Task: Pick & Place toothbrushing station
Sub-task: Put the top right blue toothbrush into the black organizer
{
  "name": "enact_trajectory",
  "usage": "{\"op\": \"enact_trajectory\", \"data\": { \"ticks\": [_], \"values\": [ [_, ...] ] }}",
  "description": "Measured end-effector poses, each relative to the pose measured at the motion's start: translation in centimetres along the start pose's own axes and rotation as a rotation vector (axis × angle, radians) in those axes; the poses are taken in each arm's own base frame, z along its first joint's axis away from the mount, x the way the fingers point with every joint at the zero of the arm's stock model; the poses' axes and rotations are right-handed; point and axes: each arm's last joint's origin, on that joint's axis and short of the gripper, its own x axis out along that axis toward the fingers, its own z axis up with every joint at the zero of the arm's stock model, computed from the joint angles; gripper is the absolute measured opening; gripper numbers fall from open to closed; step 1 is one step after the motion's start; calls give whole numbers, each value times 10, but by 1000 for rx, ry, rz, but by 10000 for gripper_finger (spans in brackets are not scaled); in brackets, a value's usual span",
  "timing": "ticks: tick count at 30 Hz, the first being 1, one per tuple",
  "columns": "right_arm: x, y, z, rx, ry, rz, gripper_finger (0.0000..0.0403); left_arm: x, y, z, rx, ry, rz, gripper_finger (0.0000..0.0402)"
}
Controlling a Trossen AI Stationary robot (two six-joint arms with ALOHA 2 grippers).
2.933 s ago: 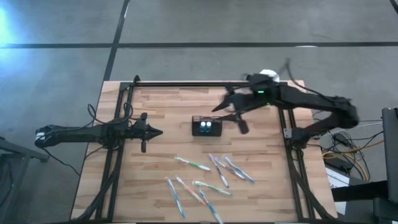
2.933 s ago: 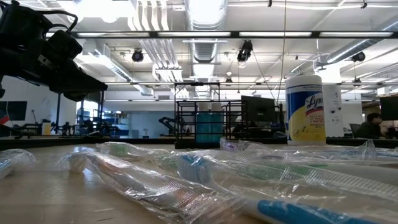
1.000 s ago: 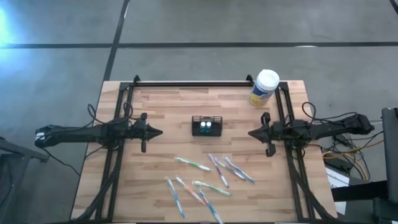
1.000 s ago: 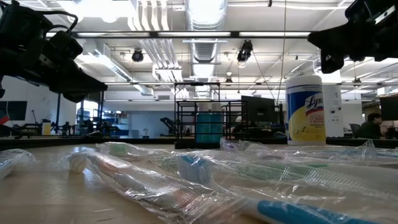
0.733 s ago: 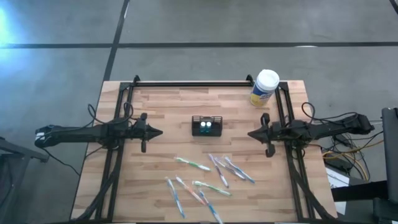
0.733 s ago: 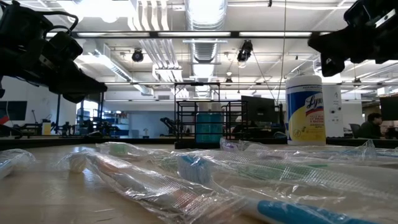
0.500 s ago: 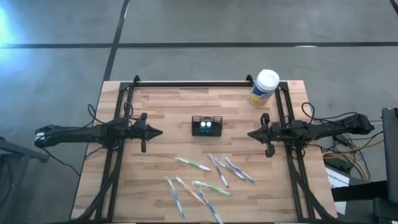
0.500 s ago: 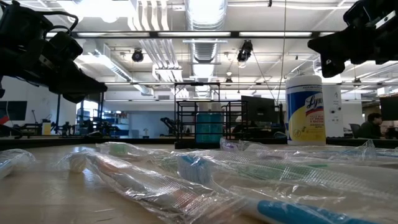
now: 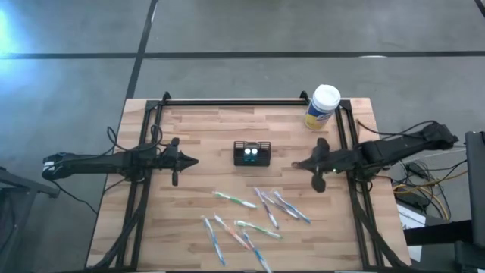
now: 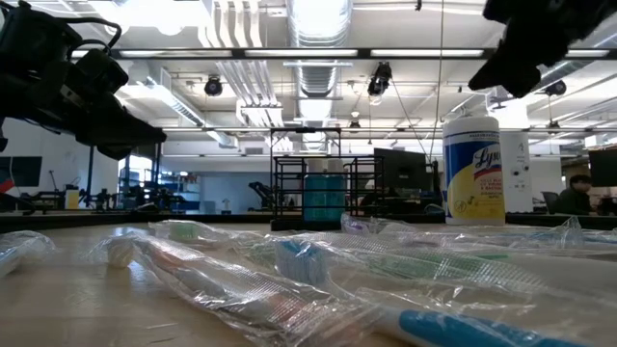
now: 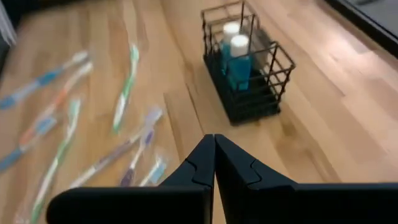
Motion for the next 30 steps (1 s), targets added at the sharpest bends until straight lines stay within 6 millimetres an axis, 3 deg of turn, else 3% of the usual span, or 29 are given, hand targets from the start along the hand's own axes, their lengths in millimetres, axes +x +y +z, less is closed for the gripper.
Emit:
{"op": "enact_trajectory", "data": {
  "ticks": [7, 11, 15, 19, 25, 30],
  "values": [
    [19, 36, 29, -82, 159, -41, 8, 0, 0, 0, 10, 2, 1, 14],
    [33, 49, 37, 0, 271, -93, 8, 0, 0, 0, 14, 2, 0, 14],
    [48, 57, 34, 102, 442, -182, 8, 0, 0, 0, 31, 2, 0, 14],
    [68, 66, 27, 108, 583, -146, 8, 0, 0, 0, 55, 2, 0, 14],
    [93, 76, 18, 78, 620, -144, 16, 0, 0, 0, 60, 1, 0, 14],
    [106, 82, 17, 119, 594, -124, 70, 0, 0, 0, 60, 1, -1, 14]
  ]
}}
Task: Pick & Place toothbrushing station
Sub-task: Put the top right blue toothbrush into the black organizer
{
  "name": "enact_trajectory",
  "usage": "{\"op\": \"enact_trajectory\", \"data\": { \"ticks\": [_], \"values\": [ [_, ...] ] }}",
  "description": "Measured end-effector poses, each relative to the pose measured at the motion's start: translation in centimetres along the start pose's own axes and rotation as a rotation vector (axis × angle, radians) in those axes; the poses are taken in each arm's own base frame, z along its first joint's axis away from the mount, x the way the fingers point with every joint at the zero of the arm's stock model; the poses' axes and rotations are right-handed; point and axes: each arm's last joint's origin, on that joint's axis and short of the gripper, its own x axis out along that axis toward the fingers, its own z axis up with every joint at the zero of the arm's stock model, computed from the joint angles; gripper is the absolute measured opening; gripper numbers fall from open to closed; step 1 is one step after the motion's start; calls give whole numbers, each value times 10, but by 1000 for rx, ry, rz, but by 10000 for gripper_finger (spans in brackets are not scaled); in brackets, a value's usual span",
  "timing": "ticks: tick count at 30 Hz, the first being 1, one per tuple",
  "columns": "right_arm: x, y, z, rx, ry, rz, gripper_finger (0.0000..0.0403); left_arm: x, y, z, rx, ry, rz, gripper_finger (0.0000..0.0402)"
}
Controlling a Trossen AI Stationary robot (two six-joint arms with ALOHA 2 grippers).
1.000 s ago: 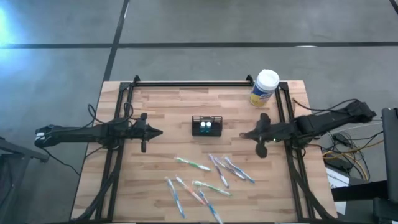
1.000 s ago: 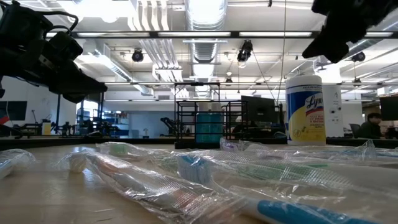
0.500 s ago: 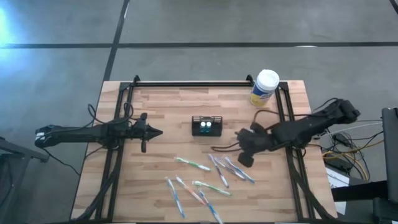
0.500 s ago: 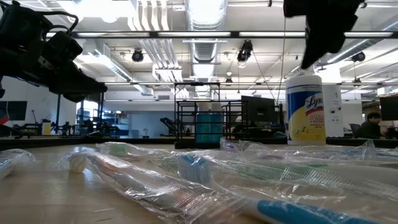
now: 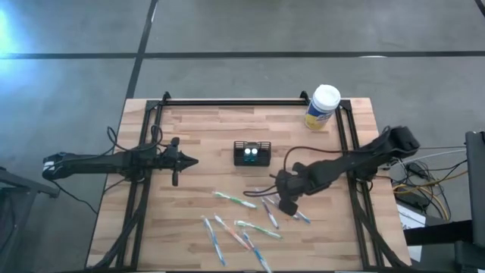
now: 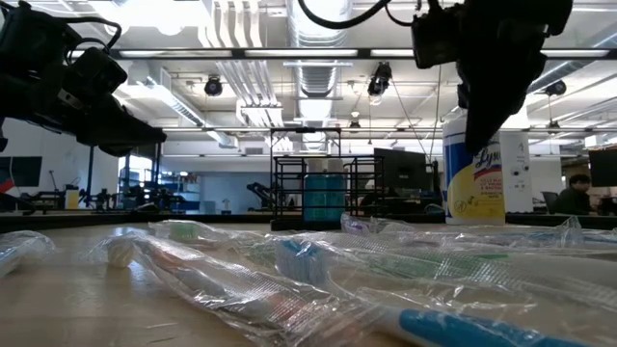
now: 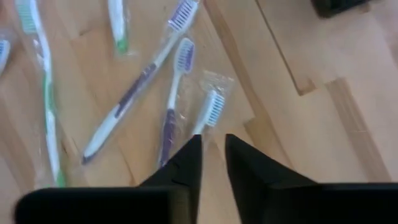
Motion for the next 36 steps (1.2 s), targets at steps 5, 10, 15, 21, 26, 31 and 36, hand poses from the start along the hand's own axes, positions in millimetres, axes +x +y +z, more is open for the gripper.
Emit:
{"op": "enact_trajectory", "data": {
  "ticks": [5, 10, 15, 21, 26, 31, 36],
  "values": [
    [7, 2, 1, 60, 14, -14, 140, 0, 0, 0, 0, 0, 0, 14],
    [19, 1, -3, 116, 59, -43, 189, 0, 0, 0, 1, 0, 0, 14],
    [32, 5, -5, 118, 95, -49, 211, 0, 0, 0, 1, 0, -1, 14],
    [49, 7, -8, 113, 158, -68, 215, 0, 0, 0, 1, 0, -1, 14],
    [61, 7, -10, 107, 187, -100, 215, 0, 0, 0, 1, 0, 0, 14],
    [69, 8, -12, 98, 204, -113, 215, 0, 0, 0, 1, -1, 0, 14],
    [73, 7, -13, 92, 213, -124, 215, 0, 0, 0, 1, -1, 0, 14]
  ]
}}
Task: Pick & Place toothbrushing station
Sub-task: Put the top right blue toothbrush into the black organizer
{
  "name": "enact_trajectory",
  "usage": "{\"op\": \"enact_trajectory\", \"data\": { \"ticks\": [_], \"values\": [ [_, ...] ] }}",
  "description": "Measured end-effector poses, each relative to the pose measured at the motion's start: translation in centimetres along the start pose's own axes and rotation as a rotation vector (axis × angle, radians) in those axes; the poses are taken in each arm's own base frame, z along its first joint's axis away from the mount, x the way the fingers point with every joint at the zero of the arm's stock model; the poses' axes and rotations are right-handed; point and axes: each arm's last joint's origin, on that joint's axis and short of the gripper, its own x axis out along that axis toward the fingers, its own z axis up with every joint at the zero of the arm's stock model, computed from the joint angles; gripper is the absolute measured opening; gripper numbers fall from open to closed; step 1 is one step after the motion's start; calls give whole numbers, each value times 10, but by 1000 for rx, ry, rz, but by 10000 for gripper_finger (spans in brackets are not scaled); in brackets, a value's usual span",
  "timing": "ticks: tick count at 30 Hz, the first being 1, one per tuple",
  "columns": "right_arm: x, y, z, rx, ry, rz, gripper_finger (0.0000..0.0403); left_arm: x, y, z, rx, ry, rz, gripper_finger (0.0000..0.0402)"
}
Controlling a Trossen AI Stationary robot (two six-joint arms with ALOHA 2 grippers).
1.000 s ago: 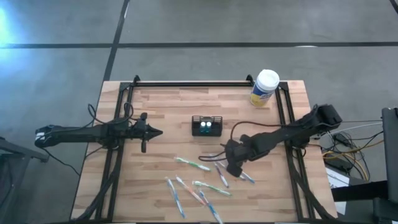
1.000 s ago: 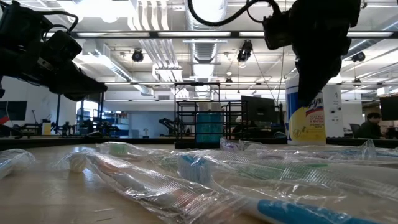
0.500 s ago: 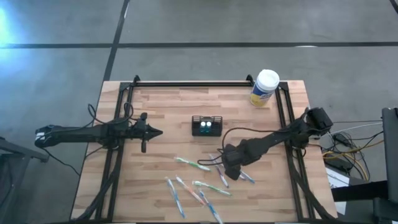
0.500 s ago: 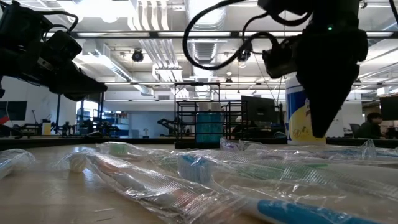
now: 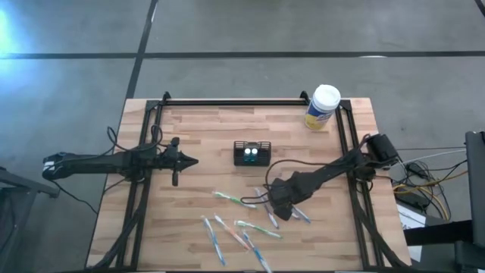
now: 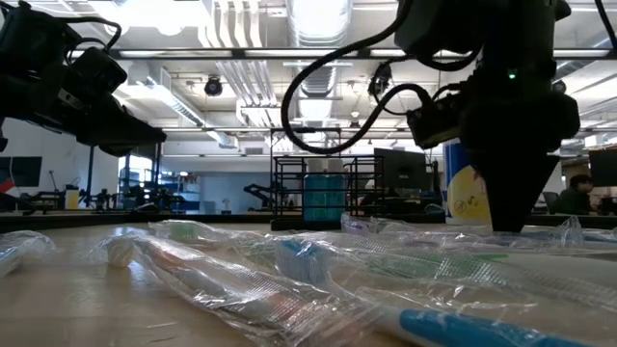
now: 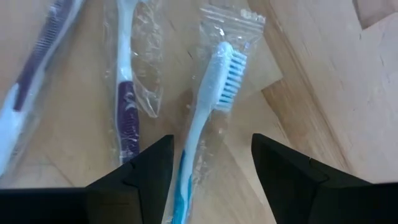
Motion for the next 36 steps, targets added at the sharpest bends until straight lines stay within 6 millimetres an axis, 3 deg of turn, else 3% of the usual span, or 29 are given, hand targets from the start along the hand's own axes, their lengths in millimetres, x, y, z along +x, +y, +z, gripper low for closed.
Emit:
{"op": "enact_trajectory", "data": {
  "ticks": [6, 11, 16, 25, 31, 36],
  "values": [
    [4, 1, 0, -35, 17, 1, 188, 0, 0, 0, 0, 0, 0, 14],
    [-2, -2, -2, -73, 21, 7, 106, 0, 0, 0, 0, 0, 0, 14],
    [-26, -5, -1, -108, -45, 59, 22, 0, 0, 0, 1, 0, 0, 14],
    [-93, -21, -4, -124, -341, 142, 20, 0, 0, 0, 0, 1, 1, 14],
    [-146, -35, -14, -197, -675, 222, 19, 0, 0, 0, 0, 1, 0, 14],
    [-165, -62, -33, -230, -884, 313, 18, 0, 0, 0, 0, 1, 1, 14]
  ]
}}
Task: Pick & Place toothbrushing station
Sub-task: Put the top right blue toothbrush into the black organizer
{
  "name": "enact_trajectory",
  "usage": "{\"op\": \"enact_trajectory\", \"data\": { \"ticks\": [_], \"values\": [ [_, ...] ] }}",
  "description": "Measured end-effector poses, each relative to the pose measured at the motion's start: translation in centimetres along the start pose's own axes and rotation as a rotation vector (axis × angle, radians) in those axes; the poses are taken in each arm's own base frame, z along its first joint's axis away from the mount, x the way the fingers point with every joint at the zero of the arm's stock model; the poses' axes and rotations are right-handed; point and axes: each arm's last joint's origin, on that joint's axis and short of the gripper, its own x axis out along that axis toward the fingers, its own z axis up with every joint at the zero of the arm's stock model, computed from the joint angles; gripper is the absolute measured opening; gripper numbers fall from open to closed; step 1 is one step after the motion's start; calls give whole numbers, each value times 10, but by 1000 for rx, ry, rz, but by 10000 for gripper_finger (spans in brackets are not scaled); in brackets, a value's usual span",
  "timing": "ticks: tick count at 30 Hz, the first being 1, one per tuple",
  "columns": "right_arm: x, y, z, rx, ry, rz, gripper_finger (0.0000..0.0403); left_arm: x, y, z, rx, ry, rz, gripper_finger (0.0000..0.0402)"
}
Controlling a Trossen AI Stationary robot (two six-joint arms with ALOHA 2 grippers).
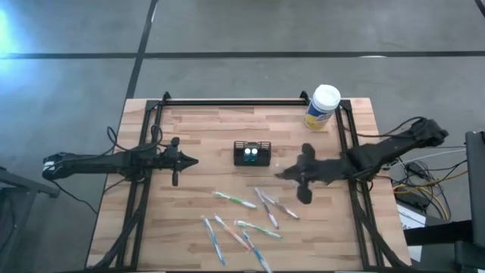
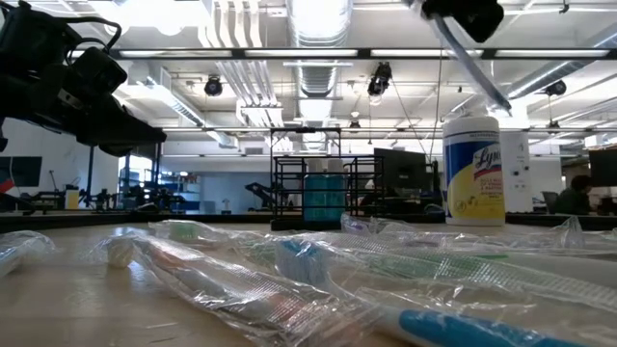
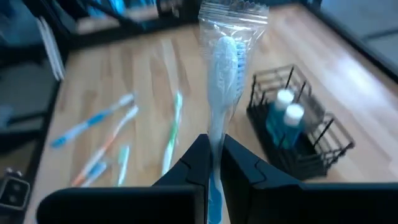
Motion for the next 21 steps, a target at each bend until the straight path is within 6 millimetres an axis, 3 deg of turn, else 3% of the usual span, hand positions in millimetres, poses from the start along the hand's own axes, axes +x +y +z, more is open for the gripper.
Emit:
{"op": "enact_trajectory", "data": {
  "ticks": [9, 21],
  "values": [
    [-36, -36, -33, -90, -383, 113, 18, 0, 0, 0, 3, -1, 3, 14],
    [-43, -74, -95, -42, -652, 132, 18, 0, 0, 0, 5, -1, 4, 14]
  ]
}}
